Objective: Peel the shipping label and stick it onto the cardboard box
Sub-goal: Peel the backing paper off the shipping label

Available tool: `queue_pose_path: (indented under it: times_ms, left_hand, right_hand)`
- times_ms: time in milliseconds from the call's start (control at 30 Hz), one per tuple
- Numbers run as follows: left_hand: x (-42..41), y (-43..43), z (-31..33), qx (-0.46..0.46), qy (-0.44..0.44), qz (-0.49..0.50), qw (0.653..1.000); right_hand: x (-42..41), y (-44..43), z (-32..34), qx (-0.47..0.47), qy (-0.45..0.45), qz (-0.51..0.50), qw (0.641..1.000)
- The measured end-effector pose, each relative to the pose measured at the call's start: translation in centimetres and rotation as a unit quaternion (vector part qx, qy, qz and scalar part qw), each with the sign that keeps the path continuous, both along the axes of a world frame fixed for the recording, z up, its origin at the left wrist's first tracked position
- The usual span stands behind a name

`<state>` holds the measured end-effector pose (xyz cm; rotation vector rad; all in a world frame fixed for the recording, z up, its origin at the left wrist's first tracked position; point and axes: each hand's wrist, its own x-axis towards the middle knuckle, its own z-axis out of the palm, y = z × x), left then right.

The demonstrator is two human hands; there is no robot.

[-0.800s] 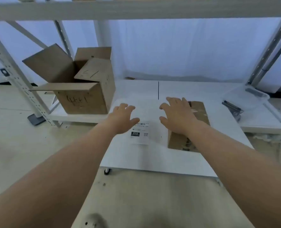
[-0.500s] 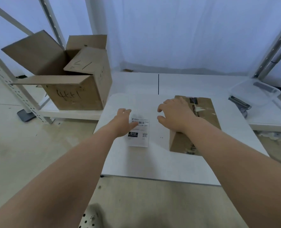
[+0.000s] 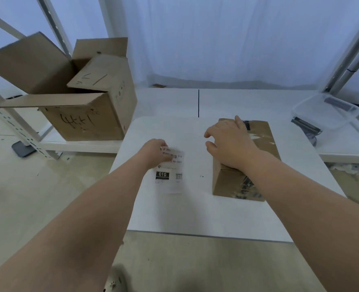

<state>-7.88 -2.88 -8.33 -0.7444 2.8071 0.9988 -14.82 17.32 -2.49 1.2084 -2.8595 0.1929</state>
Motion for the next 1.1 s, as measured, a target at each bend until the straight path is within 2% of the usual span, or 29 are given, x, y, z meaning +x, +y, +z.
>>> queue_pose_path:
  times_ms: [100,167,200,267,300,367,467,567,700,900,1000,1100]
  left_hand:
    - [0.6,0.0,3.2,0.055,0.103,0.0,0.993]
    - [1.2,0.5,6.3,0.124,0.139,-0.015,0.982]
    - [1.5,1.1,7.8,0.16,0.153,-0.032,0.975]
    - [2.3,3.1,10.3,0.211,0.181,-0.066,0.958]
    - [2.8,4.1,11.1,0.228,0.192,-0.078,0.951]
    - [3.7,6.1,12.0,0.26,0.209,-0.089,0.939]
    - [5.2,8.2,12.4,0.301,0.255,-0.054,0.917]
    - [6.6,8.7,13.1,0.274,0.275,-0.027,0.921]
    - [7.7,8.8,14.0,0.201,0.226,-0.071,0.951]
    - [6.9,10.0,13.8,0.104,0.17,-0.13,0.971]
    - [6.3,10.4,13.5,0.039,0.117,-0.166,0.978]
    - [5.9,10.7,13.2,0.063,0.12,-0.156,0.978]
  right_hand:
    - [0.6,0.5,0.1,-0.013,0.023,-0.005,1.0]
    - [1.3,0.5,1.1,-0.107,-0.031,-0.015,0.994]
    - [1.8,0.3,1.9,-0.186,-0.1,-0.027,0.977]
    - [3.0,0.2,4.0,-0.333,-0.241,-0.051,0.91]
    - [3.5,0.3,5.0,-0.381,-0.279,-0.063,0.879]
    - [4.3,1.0,6.6,-0.422,-0.297,-0.07,0.854]
    - [5.7,2.6,8.0,-0.407,-0.267,-0.06,0.871]
    - [6.5,4.1,8.9,-0.383,-0.261,-0.054,0.885]
    - [7.1,5.9,9.3,-0.379,-0.271,-0.064,0.882]
    - [6.6,6.4,8.1,-0.432,-0.28,-0.114,0.85]
    - [6.1,6.3,7.7,-0.416,-0.264,-0.11,0.863]
    - [6.0,6.0,7.5,-0.398,-0.251,-0.094,0.877]
